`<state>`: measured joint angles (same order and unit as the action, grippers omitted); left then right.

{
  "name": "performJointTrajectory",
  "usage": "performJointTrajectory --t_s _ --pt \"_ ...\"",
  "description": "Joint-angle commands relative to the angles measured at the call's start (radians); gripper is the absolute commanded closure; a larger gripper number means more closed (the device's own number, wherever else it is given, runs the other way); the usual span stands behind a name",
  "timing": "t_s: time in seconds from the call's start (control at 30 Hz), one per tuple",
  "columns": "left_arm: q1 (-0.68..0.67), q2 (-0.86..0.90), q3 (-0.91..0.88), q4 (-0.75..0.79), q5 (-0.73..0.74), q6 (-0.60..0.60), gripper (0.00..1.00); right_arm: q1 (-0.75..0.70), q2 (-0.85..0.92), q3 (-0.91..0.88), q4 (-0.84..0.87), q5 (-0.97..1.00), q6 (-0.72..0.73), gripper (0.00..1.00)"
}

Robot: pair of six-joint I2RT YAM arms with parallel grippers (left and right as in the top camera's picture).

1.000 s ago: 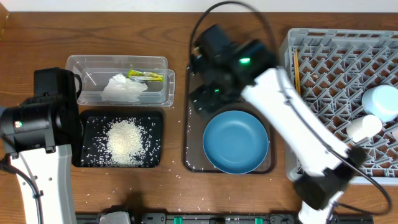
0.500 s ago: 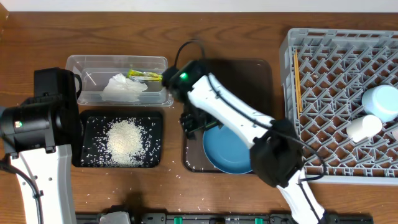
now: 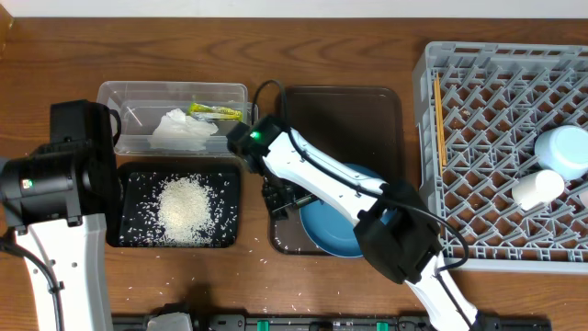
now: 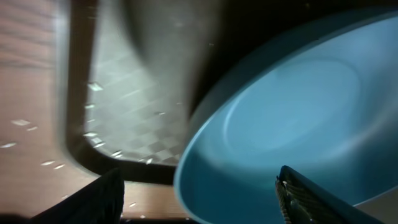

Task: Sort waste into correct bins and load items into the dishwasher rack
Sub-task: 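Grasp the blue bowl rim with the right gripper and lift it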

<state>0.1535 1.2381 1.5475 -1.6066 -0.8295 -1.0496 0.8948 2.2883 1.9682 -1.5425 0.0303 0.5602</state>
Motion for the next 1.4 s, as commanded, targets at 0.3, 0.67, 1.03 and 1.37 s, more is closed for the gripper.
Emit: performJointTrajectory --t_s 0.3,0.67,1.03,1.37 --pt "0.004 -0.002 -0.001 -0.011 -0.012 0.002 0.11 -0.008 -0.003 -0.055 0.056 -0.007 0.027 0.28" --pt "0.004 -0.002 -0.001 -0.011 -0.012 0.002 0.11 -0.014 -0.003 -0.112 0.102 -0.01 0.031 0.48" --pt "0.004 -0.002 -0.001 -0.01 -0.012 0.002 0.11 -0.004 -0.003 -0.113 0.104 -0.012 0.038 0.74" --pt "0.004 -0.002 -0.001 -0.011 -0.012 0.002 0.11 0.005 -0.003 -0.116 0.115 -0.012 0.038 0.87"
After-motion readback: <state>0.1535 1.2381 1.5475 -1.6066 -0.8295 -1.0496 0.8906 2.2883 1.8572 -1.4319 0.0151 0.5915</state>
